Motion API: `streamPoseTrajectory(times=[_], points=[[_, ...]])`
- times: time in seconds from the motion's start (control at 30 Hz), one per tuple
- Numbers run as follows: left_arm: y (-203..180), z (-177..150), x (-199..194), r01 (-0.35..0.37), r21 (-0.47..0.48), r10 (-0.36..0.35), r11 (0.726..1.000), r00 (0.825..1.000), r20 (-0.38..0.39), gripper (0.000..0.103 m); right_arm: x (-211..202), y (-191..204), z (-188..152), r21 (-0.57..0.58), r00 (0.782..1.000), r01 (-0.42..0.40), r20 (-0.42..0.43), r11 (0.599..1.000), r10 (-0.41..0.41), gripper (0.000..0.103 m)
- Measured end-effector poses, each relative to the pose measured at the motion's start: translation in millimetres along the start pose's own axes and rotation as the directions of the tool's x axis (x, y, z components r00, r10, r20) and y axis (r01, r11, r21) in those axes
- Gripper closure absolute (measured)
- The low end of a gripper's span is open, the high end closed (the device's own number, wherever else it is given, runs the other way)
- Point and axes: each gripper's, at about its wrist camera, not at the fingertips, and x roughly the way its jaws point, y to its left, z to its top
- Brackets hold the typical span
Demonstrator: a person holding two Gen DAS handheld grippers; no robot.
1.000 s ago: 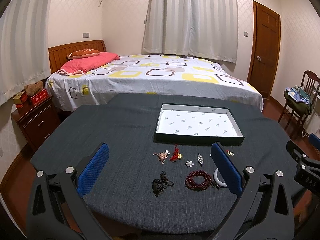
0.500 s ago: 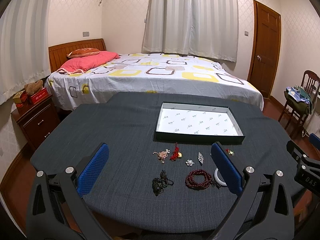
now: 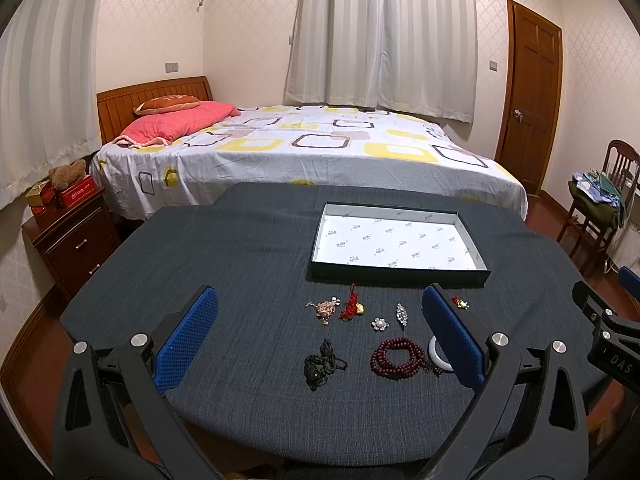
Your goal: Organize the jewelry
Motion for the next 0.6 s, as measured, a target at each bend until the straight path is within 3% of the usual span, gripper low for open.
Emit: streamPoseTrajectory(times=[0.6], points=[[-1.5, -1.5, 3.0, 0.008, 0.001, -0.008, 1.0, 1.0, 0.007, 0.003, 1.2, 1.0, -1.2, -0.002, 1.0, -0.001, 0.001, 1.0, 0.001, 0.006]])
